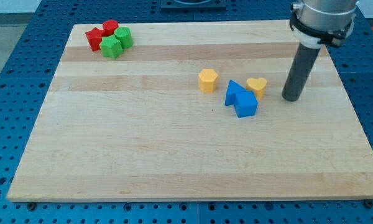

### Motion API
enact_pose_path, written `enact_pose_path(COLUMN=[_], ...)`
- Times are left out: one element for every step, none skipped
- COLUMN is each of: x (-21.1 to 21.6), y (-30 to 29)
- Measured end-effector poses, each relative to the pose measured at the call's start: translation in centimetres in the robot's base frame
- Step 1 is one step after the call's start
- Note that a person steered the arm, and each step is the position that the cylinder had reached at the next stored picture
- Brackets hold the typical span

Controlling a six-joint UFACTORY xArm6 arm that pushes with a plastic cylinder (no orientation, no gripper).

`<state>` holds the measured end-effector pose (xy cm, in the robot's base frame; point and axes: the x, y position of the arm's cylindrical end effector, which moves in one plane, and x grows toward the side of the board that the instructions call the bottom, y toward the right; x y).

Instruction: Push the yellow heart into the yellow hexagon

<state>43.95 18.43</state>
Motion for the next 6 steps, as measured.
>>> enact_pose_path(x=[0.0, -0.8, -1.9, -2.9, -3.2, -3.2], y=[-0.4, -1.2, -2.3, -4.1, -6.3, -8.5])
